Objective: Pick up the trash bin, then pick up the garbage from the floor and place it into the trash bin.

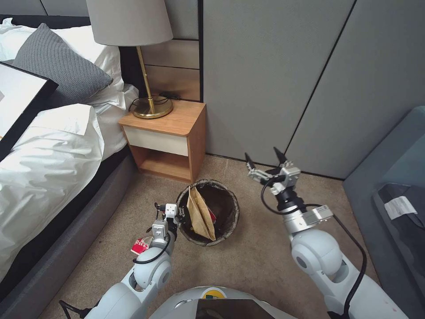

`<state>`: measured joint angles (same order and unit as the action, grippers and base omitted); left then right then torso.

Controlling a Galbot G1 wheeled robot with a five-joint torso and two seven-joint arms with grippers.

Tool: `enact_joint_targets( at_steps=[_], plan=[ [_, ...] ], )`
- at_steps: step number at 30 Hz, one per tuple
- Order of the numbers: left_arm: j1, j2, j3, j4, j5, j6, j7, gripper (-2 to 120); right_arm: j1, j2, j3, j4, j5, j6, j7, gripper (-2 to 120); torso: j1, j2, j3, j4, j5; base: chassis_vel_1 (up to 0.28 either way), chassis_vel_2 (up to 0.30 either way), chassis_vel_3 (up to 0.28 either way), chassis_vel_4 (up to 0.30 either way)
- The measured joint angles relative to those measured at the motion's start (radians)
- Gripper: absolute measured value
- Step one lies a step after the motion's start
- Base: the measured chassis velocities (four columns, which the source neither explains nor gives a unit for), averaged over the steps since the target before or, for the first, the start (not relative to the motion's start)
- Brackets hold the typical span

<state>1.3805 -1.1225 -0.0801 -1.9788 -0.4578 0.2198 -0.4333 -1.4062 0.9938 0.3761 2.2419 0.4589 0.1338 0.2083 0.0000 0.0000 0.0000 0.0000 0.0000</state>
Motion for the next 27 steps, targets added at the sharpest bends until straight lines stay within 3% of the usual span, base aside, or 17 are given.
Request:
enact_joint_targets(
  at_steps=[8,15,27],
  plan=[
    [0.009,0.006,-0.006,-0.013,-0.004,0.000,0.000,0,-0.063,0.077,0.078,-0.044,-0.097,0.002,0.061,100,0.000,0.000,0.000,0.0000,0.0001,0.000,0.000,0.000,0.000],
    [0.023,0.011,-0.013,-0.024,-0.004,0.000,0.000,0,-0.092,0.175,0.083,-0.112,-0.200,0.027,0.064,100,0.000,0.000,0.000,0.0001,0.0000,0.000,0.000,0.000,0.000],
    [0.042,0.014,-0.026,-0.042,-0.003,-0.003,-0.001,0,-0.117,0.245,0.078,-0.212,-0.269,0.038,0.061,100,0.000,0.000,0.000,0.0000,-0.0001,0.000,0.000,0.000,0.000]
  ],
)
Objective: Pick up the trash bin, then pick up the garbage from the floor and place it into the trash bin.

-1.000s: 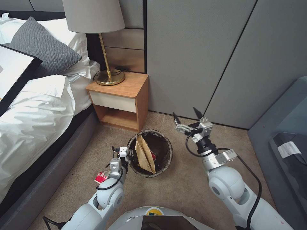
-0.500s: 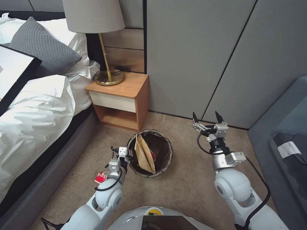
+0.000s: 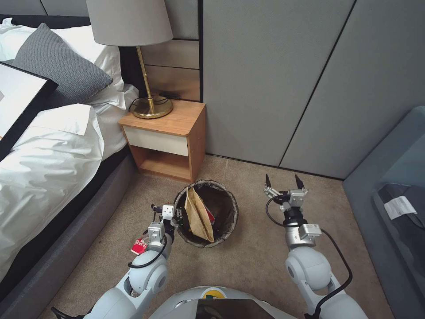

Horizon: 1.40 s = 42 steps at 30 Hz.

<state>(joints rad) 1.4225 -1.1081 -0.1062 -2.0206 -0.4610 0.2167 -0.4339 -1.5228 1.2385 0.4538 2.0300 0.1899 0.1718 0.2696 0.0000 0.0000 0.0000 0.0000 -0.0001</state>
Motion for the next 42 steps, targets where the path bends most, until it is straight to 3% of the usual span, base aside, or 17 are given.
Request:
enact_joint_targets(
  at_steps=[42],
  plan=[
    [0.022,-0.003,-0.011,-0.010,-0.008,-0.012,-0.006,0,-0.008,0.049,-0.048,-0.021,-0.044,-0.005,0.019,100,0.000,0.000,0.000,0.0002,0.0001,0.008,0.008,0.010,0.008]
  ],
)
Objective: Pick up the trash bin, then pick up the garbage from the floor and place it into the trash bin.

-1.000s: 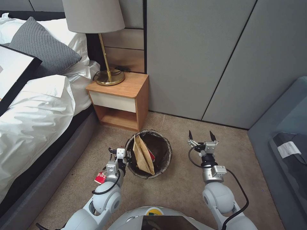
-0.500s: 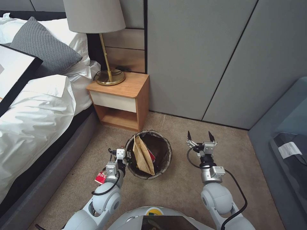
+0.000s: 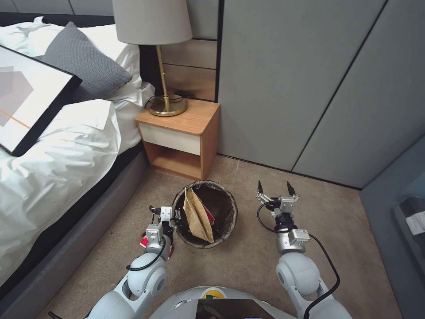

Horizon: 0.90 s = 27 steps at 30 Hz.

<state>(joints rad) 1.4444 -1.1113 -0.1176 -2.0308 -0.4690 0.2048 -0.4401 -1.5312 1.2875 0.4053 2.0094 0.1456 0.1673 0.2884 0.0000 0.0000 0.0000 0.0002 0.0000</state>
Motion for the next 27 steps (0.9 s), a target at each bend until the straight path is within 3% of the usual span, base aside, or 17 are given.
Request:
enact_joint_targets(
  at_steps=[27],
  plan=[
    [-0.006,-0.004,-0.005,0.008,0.000,-0.001,0.002,0,0.017,-0.010,-0.006,-0.006,0.005,-0.007,0.010,100,0.000,0.000,0.000,-0.0002,0.0000,0.034,0.032,0.035,0.036]
  ],
)
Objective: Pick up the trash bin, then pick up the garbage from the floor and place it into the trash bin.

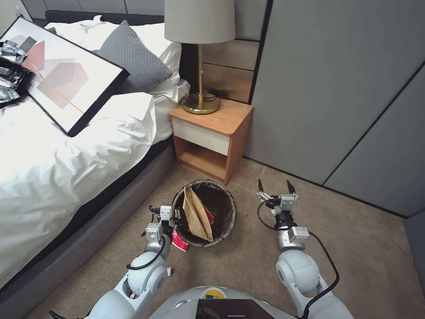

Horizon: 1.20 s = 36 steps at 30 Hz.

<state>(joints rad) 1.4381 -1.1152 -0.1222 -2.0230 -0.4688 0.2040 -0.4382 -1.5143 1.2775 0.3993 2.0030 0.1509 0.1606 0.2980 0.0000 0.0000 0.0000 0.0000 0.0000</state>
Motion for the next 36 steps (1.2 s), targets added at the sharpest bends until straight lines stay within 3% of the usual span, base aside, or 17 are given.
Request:
enact_joint_targets(
  at_steps=[36],
  plan=[
    [0.003,-0.001,-0.002,-0.002,-0.001,-0.002,0.000,0,-0.007,-0.003,-0.003,0.011,0.003,-0.001,0.002,100,0.000,0.000,0.000,0.0000,0.0000,0.047,0.048,0.051,0.048]
  ],
)
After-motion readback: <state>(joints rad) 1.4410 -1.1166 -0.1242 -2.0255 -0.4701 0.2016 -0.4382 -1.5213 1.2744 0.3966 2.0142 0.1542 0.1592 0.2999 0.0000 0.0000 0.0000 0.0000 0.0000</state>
